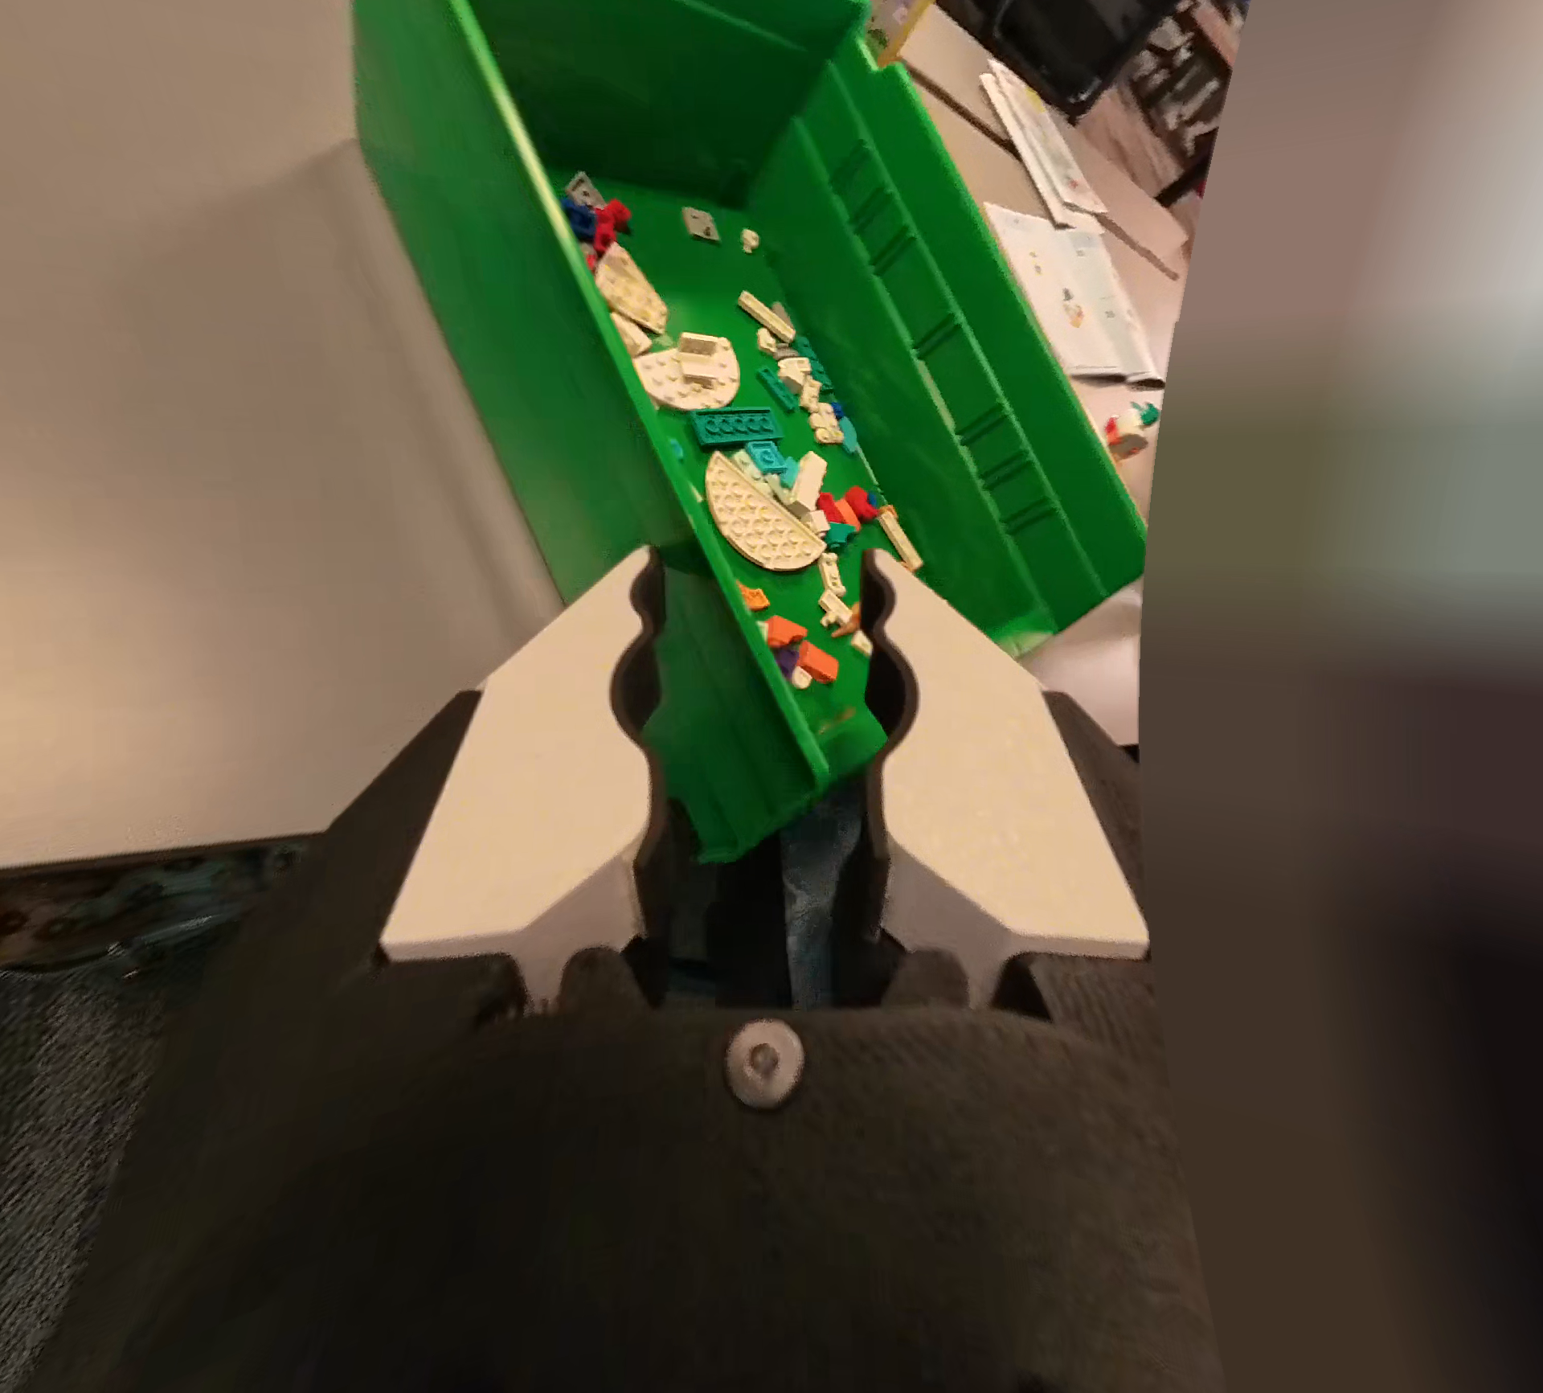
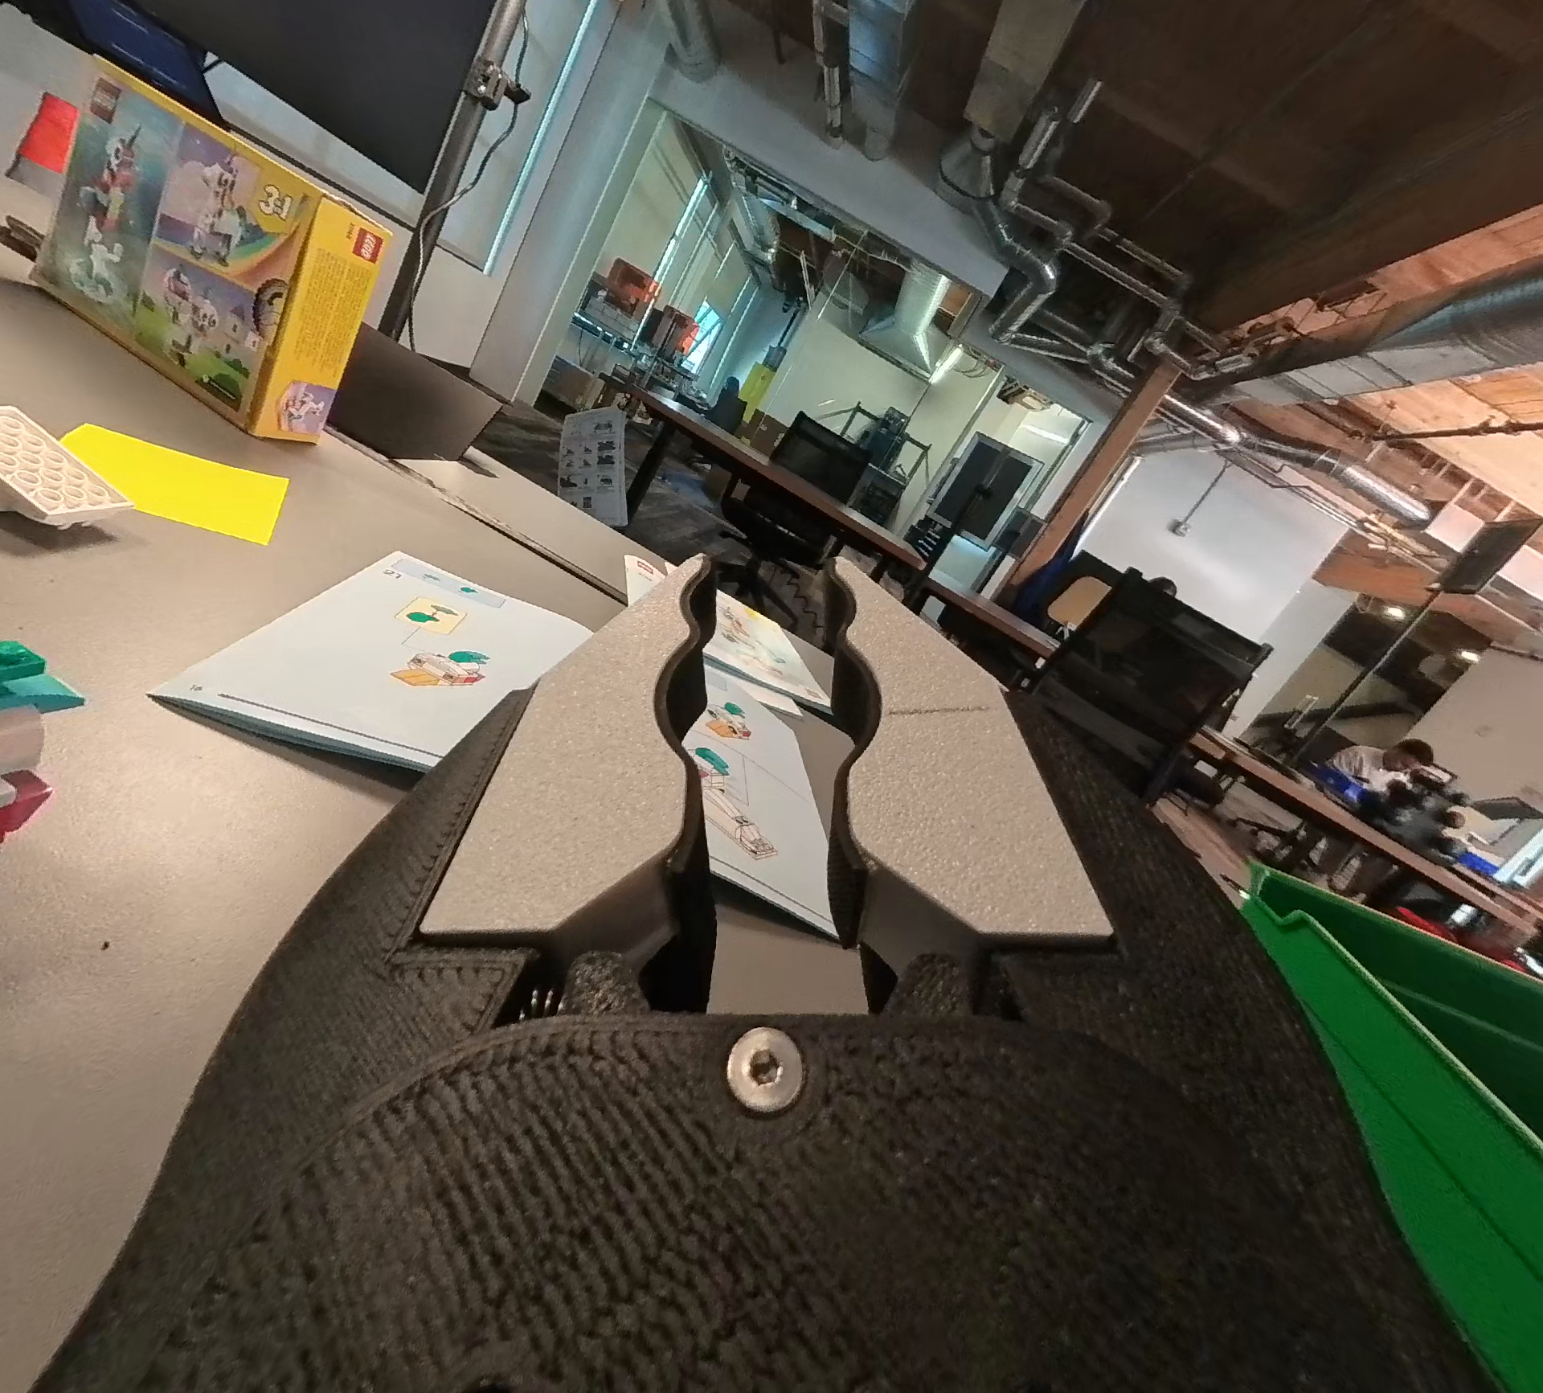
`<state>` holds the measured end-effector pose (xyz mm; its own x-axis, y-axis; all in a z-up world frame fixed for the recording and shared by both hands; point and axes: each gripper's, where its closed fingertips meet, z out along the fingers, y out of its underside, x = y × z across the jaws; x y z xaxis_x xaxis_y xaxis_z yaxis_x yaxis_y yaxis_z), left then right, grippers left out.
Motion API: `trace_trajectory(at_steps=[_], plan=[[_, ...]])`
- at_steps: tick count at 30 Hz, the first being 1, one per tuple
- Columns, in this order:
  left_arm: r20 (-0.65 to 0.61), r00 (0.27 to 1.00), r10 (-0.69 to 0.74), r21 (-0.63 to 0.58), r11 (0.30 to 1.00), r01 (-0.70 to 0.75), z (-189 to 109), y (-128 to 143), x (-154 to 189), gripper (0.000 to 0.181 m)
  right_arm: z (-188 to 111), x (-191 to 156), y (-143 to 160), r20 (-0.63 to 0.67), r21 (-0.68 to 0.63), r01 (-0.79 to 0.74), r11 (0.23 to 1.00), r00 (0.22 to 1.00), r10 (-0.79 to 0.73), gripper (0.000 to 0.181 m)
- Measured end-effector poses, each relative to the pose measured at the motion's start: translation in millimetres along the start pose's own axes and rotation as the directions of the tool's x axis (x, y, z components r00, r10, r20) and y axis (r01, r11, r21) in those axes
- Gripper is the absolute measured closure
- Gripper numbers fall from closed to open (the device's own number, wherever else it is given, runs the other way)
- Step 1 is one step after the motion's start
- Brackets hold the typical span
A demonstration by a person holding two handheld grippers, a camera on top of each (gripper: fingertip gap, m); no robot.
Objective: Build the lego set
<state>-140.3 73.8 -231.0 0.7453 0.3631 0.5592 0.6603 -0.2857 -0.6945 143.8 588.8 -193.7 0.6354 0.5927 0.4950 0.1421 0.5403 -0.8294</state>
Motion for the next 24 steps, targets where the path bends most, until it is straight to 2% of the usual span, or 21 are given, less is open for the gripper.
trace_trajectory(at_steps=[4,6,12,17,18,19,22,24], plan=[[-0.076,0.997,-0.012,0.04,0.999,0.015,2,-8,11,0.139,0,0,0,-0.001,0.001,-0.001,1.0,1.0,0.001,0.159],[-0.068,0.998,-0.001,0.09,0.996,0.008,-1,-19,12,0.141,-1,1,0,-0.003,0.002,-0.003,1.0,1.0,0.003,0.159],[0.028,0.967,0.251,0.11,0.961,-0.253,-1,-44,34,0.143,0,1,0,-0.003,0.001,-0.006,1.0,1.0,0.006,0.158],[0.124,0.899,0.42,-0.019,0.907,-0.421,18,-70,39,0.146,0,2,0,-0.007,0.001,-0.016,1.0,1.0,0.016,0.158],[0.124,0.881,0.457,-0.054,0.89,-0.453,26,-75,40,0.16,0,3,0,-0.007,0.002,-0.019,1.0,1.0,0.019,0.159],[0.122,0.852,0.51,-0.097,0.86,-0.501,35,-78,41,0.174,0,3,0,-0.006,0.005,-0.023,1.0,1.0,0.023,0.159],[0.132,0.745,0.654,-0.281,0.745,-0.605,66,-86,33,0.18,0,4,-1,-0.004,0.009,-0.035,0.999,0.999,0.035,0.158],[0.063,0.721,0.69,-0.408,0.677,-0.612,89,-81,29,0.181,0,4,-1,-0.002,0.012,-0.042,0.999,0.999,0.042,0.158]])
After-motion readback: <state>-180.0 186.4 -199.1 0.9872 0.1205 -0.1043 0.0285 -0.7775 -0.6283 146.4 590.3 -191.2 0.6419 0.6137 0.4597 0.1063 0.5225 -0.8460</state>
